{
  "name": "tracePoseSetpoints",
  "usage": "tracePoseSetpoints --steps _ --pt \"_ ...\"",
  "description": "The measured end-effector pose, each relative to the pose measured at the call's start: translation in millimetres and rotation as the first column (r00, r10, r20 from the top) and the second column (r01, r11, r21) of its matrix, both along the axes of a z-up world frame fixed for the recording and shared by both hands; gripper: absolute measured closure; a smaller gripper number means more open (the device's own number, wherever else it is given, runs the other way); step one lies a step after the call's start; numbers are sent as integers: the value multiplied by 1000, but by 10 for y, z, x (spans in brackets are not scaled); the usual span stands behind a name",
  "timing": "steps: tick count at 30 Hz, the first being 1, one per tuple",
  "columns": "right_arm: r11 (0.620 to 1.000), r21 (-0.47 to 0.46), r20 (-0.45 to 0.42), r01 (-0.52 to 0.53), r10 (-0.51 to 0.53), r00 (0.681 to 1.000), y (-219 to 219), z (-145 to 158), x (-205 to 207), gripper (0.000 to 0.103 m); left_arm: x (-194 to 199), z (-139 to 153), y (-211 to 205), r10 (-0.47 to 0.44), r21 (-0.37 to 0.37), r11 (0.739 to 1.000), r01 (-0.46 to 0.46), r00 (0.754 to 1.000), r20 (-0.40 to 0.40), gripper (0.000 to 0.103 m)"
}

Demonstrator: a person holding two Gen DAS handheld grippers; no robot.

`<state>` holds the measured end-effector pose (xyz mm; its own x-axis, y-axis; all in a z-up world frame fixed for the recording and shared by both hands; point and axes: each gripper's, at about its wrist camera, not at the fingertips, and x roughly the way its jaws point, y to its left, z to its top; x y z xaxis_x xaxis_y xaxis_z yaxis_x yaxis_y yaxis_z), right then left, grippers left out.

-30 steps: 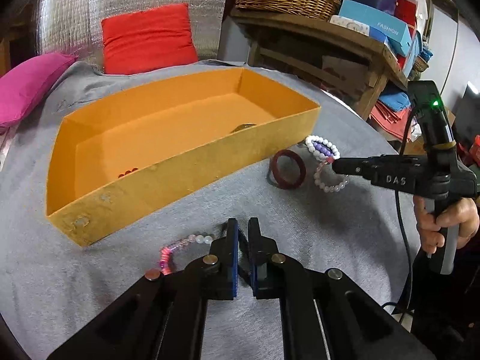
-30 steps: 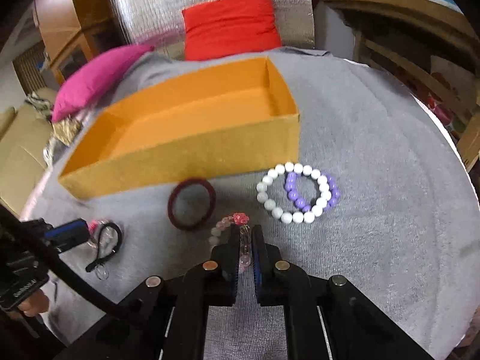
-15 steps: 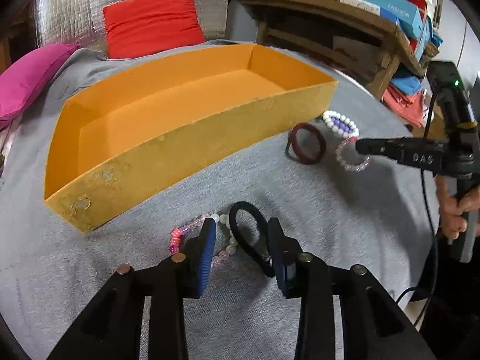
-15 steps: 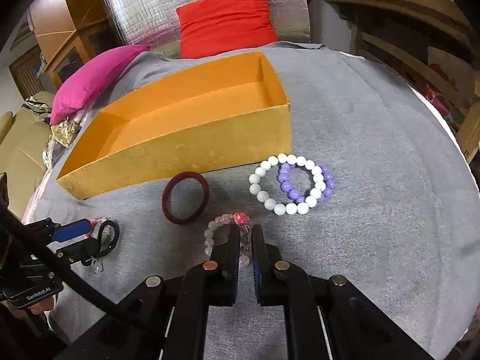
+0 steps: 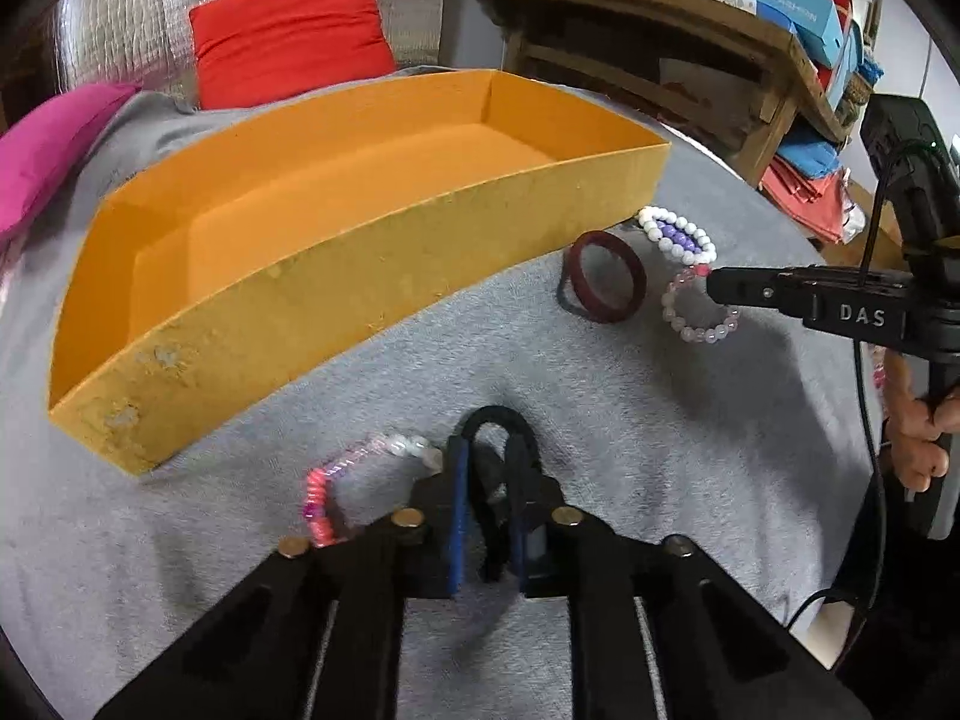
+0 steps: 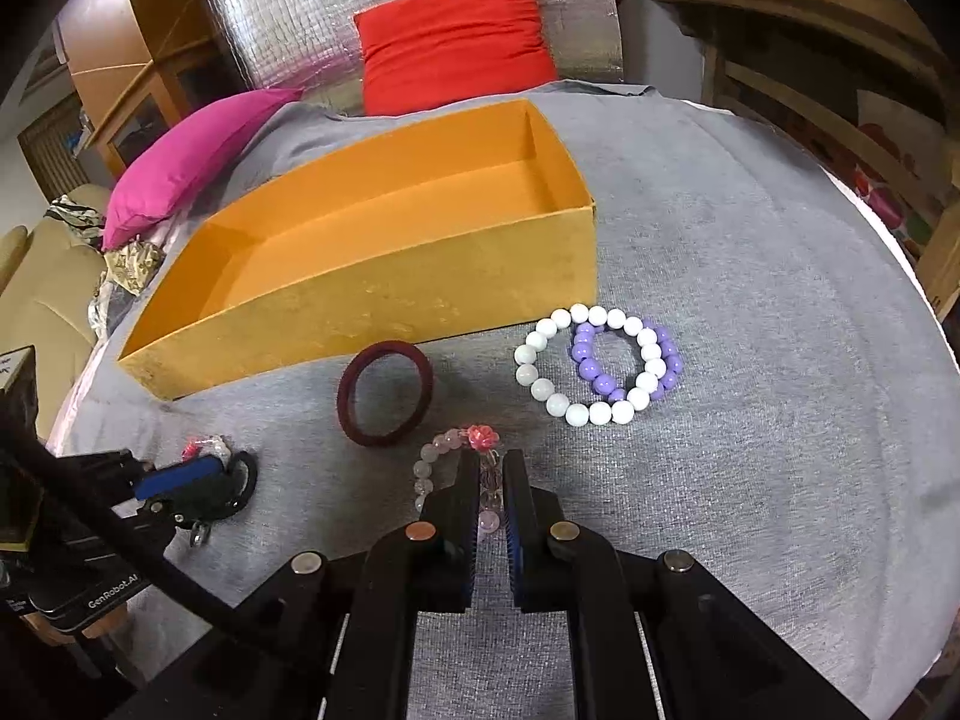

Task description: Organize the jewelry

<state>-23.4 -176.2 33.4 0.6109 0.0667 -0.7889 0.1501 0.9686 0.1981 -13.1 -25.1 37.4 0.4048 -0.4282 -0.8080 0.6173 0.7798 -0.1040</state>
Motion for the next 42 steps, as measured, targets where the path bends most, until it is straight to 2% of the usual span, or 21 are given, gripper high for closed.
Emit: tracePoseSetpoints --steps 5,8,10,12,14,18,22,23,24,27,29,33,42 --pt "1000 0 -4 6 -6 1000 10 -3 10 95 -87 39 -131 -60 1 998 60 998 27 92" --pt "1000 6 -15 4 -4 1000 12 -23 32 95 -72 30 -169 -57 29 998 56 998 34 89" --pt "1000 5 -19 2 -1 1000 16 -36 34 95 -36 19 -147 -42 19 999 42 999 18 87" --pt "1000 6 -19 4 -4 1000 3 -38 32 95 -31 13 -143 -59 -3 998 59 998 -9 85" --pt "1000 10 -20 9 -9 1000 -17 -38 28 95 -58 -8 -165 -76 6 997 76 997 -24 83" --pt "1000 10 -23 12 -12 1000 -54 -44 13 95 -137 -6 -172 -112 5 994 113 993 -25 67" --pt "999 19 -25 27 -26 999 -96 -50 5 95 -130 -73 -202 -108 10 994 109 993 -47 67" --pt "999 25 -22 27 -26 999 -96 -45 4 95 -120 -66 -199 -103 6 995 103 994 -45 69" --pt "999 24 -20 25 -25 999 -91 -41 2 95 -103 -66 -203 -97 7 995 97 994 -45 78" --pt "999 26 -9 20 -20 1000 -74 -25 -9 95 -1 -87 -169 -53 -4 999 53 996 -68 93" --pt "999 33 1 25 -25 1000 -76 -5 -20 95 17 -79 -154 -46 -16 999 45 996 -77 94" --pt "998 62 25 25 -26 999 -74 49 -28 95 -30 -17 -181 -50 -12 999 49 998 -39 96" --pt "992 125 143 -2 -16 990 12 302 -43 95 -56 468 104 -8 -179 984 17 999 53 96"
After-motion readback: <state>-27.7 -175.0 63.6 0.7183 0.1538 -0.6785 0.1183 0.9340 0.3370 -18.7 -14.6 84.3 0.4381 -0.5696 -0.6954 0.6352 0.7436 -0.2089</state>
